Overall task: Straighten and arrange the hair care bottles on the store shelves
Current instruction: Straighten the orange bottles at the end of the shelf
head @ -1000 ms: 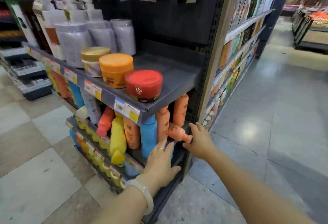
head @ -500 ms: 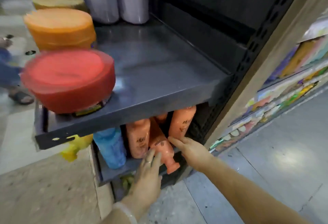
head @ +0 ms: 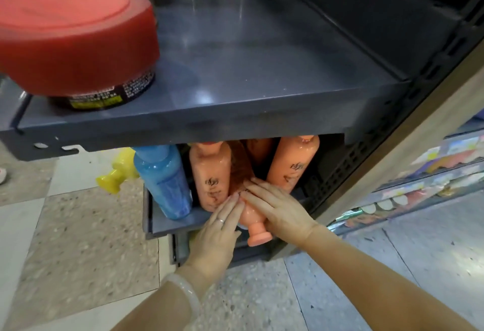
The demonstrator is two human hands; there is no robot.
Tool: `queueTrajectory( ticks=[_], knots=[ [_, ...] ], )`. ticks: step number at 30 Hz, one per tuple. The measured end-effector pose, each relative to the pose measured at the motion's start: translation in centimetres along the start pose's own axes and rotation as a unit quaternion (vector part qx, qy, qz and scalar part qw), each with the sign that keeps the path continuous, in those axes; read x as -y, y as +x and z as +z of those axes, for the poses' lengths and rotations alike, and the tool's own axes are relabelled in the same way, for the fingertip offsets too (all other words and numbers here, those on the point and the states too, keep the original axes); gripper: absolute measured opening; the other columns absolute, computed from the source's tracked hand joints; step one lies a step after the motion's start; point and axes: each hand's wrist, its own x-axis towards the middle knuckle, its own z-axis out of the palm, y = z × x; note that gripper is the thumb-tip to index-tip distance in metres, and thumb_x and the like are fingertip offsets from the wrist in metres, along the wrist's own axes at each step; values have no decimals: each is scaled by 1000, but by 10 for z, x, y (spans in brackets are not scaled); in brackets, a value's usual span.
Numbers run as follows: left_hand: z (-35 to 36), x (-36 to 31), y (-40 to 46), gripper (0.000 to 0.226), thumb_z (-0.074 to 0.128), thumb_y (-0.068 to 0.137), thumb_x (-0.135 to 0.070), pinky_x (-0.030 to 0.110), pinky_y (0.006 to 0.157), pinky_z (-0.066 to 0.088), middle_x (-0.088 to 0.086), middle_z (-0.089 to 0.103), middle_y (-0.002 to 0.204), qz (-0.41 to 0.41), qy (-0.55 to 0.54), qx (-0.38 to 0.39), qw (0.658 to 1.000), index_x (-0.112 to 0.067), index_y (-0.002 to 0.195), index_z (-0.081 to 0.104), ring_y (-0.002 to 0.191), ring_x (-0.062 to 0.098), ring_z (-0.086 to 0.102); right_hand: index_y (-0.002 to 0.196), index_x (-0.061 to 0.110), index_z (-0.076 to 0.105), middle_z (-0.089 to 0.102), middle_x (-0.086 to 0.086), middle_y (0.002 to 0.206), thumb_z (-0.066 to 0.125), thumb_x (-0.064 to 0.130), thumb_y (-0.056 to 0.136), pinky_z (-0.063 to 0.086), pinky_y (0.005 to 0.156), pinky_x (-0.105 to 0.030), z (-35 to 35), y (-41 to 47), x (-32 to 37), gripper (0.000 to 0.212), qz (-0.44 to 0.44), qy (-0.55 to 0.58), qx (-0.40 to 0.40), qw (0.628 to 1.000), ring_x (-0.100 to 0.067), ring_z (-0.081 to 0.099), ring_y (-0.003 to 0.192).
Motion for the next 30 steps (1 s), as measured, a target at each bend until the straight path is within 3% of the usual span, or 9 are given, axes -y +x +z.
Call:
queueTrajectory(
  ticks=[2,8,11,14,17,19,21,26,30],
  knots=[
    [-1,-2,-3,84,83,58,3,20,113,13,13,51,133,6,-23,-28,999,-8,129,39,124,17,38,131,13,42,55,-11,134,47,15,76,46,101,-40,-2,-1,0,55,-12,13,-2,1000,-23,39,129],
    [-18,-14,11,79,75,63,7,20,114,19,7,44,139,59,-52,-122,989,-6,132,38,124,22,39,135,11,43,48,-10,138,72,40,74,32,111,-31,-26,-6,10,73,35,151,-61,986,-19,40,131],
    [-23,-28,29,86,77,59,3,15,109,19,1,44,133,18,-88,-185,979,-7,132,33,118,22,39,131,10,47,52,-1,130,77,36,65,33,106,-19,-53,1,23,77,66,206,-106,971,-11,46,123],
    [-24,-43,40,74,67,73,-14,27,110,26,8,38,132,-6,-145,-245,959,-7,133,25,123,24,38,118,25,50,55,20,114,74,35,63,41,90,-10,-76,10,35,61,136,295,-124,938,5,54,106],
    [-19,-53,46,75,70,75,-1,17,111,23,14,32,132,-33,-167,-297,940,-4,133,23,128,26,31,100,28,44,60,10,99,68,47,65,52,81,-26,-84,22,37,47,215,328,-125,911,-3,61,95],
    [-14,-60,49,78,70,71,11,6,108,17,18,29,131,-39,-163,-321,932,6,133,24,127,25,28,109,18,42,60,1,103,66,46,72,52,86,-40,-84,27,36,52,237,312,-118,912,-14,61,97],
    [-6,-62,47,75,66,71,17,2,106,15,21,23,134,-33,-164,-321,932,13,132,23,133,17,23,121,15,40,60,3,106,62,41,80,51,89,-37,-83,31,36,54,234,315,-116,912,-12,60,99],
    [18,-47,25,70,64,82,-2,32,115,24,14,28,144,-55,-138,-276,950,-3,139,23,138,21,25,128,12,36,62,-5,112,64,37,83,52,89,-42,-66,31,41,58,253,329,-129,900,-18,62,102],
    [33,-40,4,66,60,84,-24,16,112,20,2,32,137,-110,-169,-264,943,-13,139,26,135,-1,22,126,11,38,62,-5,112,69,28,80,54,87,-42,-46,22,45,58,287,343,-164,879,-17,63,100]
  ],
)
